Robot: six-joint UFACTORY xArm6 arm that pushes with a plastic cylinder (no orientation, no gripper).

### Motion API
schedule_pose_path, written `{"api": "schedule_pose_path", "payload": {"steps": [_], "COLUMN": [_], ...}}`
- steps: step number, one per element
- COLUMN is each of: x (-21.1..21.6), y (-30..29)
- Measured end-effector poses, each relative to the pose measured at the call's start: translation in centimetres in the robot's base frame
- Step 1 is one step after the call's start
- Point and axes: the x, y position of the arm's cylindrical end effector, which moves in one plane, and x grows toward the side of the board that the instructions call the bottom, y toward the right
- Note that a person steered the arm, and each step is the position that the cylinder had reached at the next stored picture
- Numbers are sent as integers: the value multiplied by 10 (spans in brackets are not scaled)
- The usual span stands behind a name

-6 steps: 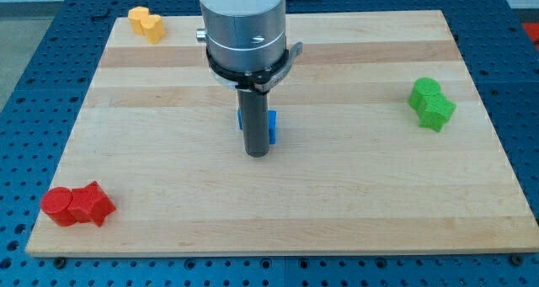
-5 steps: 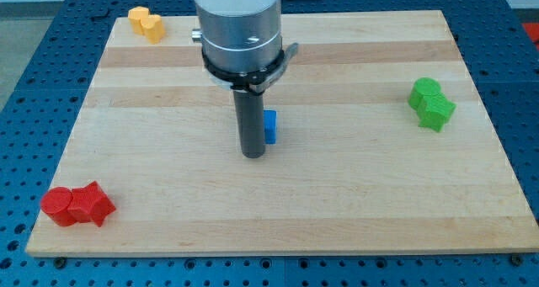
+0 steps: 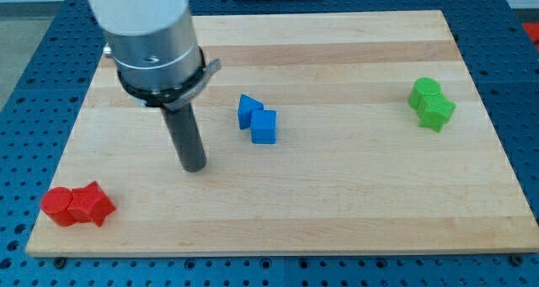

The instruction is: Move blue cube closer to green circle

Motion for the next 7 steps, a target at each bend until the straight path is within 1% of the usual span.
{"api": "schedule_pose_path", "payload": {"steps": [1,2,3,4,6,7], "x": [-9,-20,-40,-59,-61,-61], "y": [-14,-15,14,67,167,158]}}
